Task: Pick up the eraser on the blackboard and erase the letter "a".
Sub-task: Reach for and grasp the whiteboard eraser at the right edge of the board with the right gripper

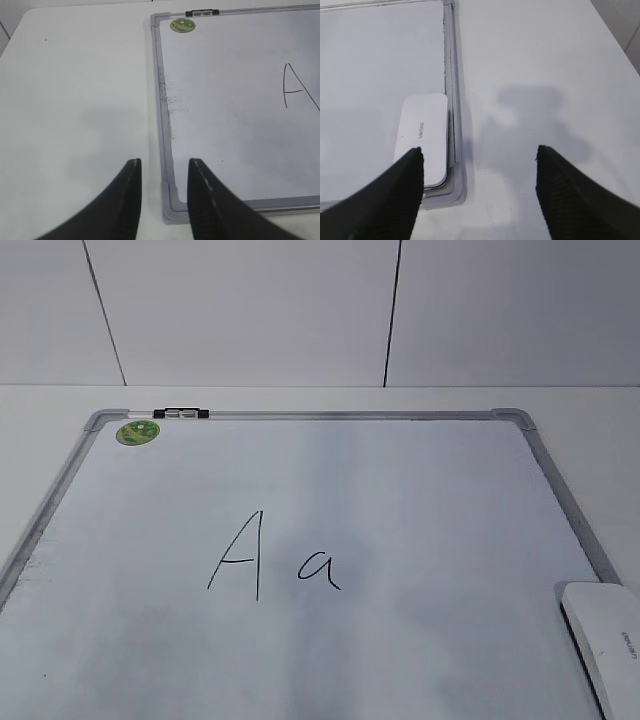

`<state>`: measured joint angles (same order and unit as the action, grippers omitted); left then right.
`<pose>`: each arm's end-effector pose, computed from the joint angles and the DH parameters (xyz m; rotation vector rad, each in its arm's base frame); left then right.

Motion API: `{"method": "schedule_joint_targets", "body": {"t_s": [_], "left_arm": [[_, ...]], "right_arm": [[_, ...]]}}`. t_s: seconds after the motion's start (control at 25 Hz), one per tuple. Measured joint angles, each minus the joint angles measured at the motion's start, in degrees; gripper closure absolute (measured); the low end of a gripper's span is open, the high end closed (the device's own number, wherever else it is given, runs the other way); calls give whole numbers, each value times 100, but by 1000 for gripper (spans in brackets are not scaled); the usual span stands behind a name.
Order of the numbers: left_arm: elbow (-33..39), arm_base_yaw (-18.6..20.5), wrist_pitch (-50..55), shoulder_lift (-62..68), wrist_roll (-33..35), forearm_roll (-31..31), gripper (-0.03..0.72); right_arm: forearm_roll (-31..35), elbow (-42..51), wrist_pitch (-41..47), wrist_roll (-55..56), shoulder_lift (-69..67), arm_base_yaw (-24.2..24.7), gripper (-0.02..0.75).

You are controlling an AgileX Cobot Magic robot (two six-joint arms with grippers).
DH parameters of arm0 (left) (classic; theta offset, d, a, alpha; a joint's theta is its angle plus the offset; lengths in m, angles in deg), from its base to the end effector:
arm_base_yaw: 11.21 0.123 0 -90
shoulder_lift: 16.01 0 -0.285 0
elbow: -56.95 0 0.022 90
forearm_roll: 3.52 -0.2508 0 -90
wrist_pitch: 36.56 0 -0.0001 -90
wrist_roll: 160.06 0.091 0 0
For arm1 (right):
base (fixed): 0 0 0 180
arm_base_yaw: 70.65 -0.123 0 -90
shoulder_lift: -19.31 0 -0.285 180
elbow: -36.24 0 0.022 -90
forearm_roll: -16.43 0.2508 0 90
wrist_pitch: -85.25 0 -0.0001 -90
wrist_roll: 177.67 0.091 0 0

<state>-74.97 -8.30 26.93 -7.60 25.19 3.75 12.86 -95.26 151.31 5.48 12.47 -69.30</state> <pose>-0.0060 -0.0106 0.2765 0.0520 2.0872 -0.0667 -0.0118 -0.0049 0.2703 0.0902 2.1157 -0.0567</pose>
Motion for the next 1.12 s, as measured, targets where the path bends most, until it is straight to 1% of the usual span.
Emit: {"method": "schedule_joint_targets", "body": {"t_s": [0.44,0.72,0.8,1.12], "left_arm": [[0,0,0,0,0,0,453],[0,0,0,0,0,10,453],[0,0,0,0,0,10,453],[0,0,0,0,0,68,453]], "right_arm": [[11,0,0,0,0,0,178],[357,0,0,11,0,0,178],[460,0,-4,11,-132,-37,178],[514,0,-131,11,-1079,-120,178]]}}
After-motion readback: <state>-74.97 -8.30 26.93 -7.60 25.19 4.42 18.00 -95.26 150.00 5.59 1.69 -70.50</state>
